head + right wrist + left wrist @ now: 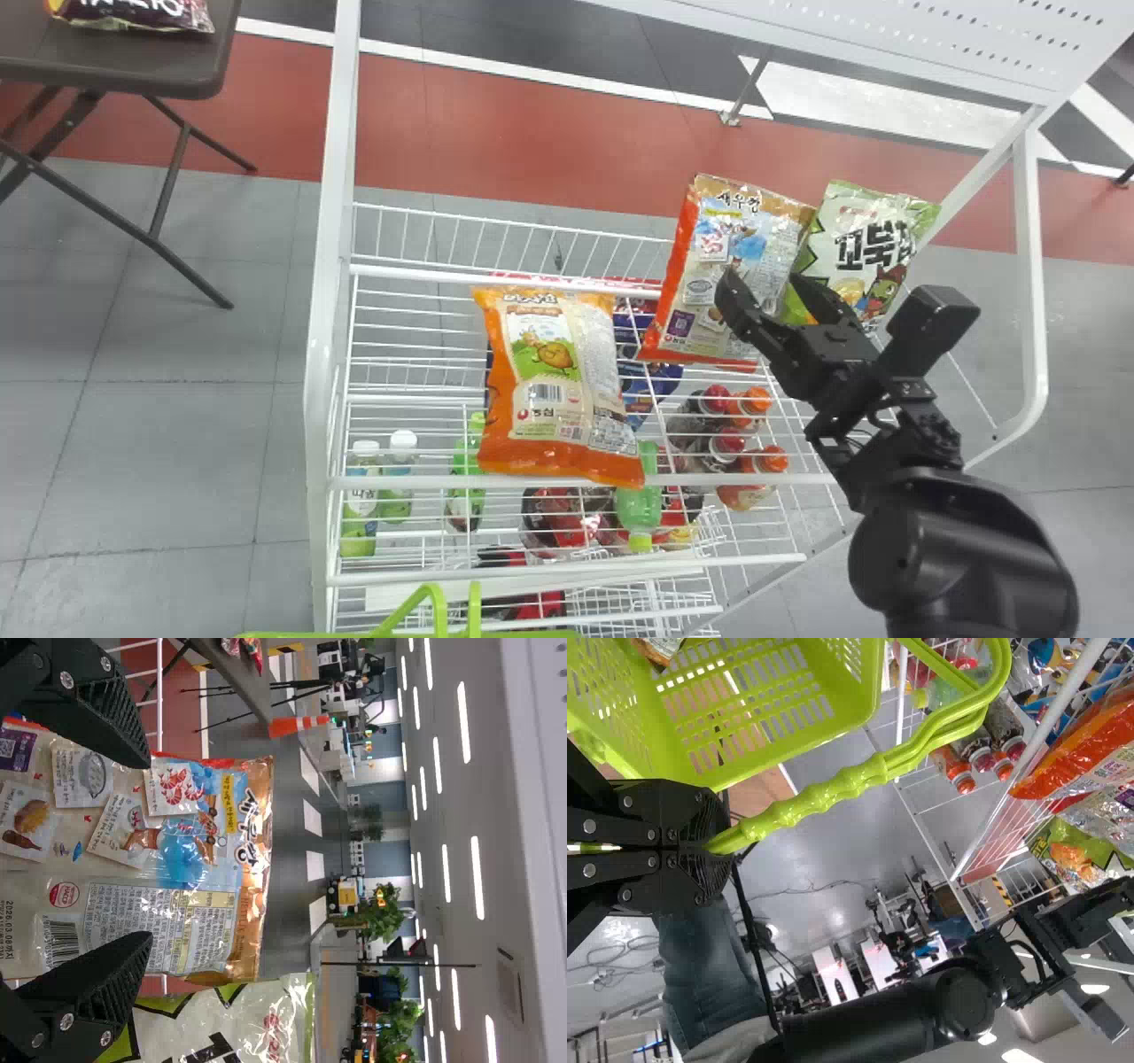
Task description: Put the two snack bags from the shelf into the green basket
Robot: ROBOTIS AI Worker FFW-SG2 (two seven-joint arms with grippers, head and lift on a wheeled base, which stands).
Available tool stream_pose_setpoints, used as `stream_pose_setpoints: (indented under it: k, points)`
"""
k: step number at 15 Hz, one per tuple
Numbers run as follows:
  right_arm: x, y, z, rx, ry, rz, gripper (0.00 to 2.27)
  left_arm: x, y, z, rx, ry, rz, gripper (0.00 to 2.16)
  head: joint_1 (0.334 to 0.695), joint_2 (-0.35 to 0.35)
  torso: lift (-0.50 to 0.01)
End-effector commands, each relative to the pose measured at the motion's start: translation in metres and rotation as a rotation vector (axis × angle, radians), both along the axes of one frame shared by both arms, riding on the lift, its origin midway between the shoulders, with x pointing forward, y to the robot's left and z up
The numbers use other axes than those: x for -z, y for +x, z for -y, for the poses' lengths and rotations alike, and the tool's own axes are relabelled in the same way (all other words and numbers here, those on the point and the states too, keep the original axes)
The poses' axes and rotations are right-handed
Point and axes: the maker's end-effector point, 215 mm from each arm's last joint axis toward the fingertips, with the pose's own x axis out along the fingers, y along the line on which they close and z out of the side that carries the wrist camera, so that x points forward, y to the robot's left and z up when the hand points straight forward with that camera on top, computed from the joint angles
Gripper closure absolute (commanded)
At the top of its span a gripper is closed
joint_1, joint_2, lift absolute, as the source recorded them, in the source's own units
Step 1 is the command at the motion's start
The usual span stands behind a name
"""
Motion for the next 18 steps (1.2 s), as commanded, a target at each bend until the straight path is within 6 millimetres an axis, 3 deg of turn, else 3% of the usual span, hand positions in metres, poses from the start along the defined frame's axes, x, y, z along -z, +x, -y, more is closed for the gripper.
stream_pose_setpoints:
  k: [1,8,10,13,14,18]
  points:
    - [0.013,0.01,0.0,-0.006,-0.011,-0.027,0.14,0.001,0.001,-0.002,-0.004,0.004,-0.001,1.95,0.695,-0.35,-0.01]
    - [0.039,0.035,-0.018,-0.04,-0.051,-0.094,0.24,0.003,0.007,-0.006,-0.016,-0.008,-0.004,1.95,0.695,-0.35,-0.01]
    - [0.042,0.037,-0.022,-0.049,-0.051,-0.103,0.71,0.002,0.008,-0.007,-0.02,-0.01,-0.001,1.95,0.695,-0.35,-0.01]
    - [0.043,0.035,-0.035,-0.067,-0.041,-0.094,2.14,0.001,0.009,-0.007,-0.023,-0.014,-0.002,1.95,0.695,-0.35,-0.01]
    - [0.041,0.033,-0.037,-0.07,-0.047,-0.085,2.25,0.001,0.008,-0.007,-0.023,-0.014,-0.004,1.95,0.695,-0.35,-0.01]
    - [0.015,0.017,-0.036,-0.072,-0.07,-0.042,2.25,-0.001,0.009,-0.007,-0.021,-0.018,0.0,1.95,0.695,-0.35,-0.01]
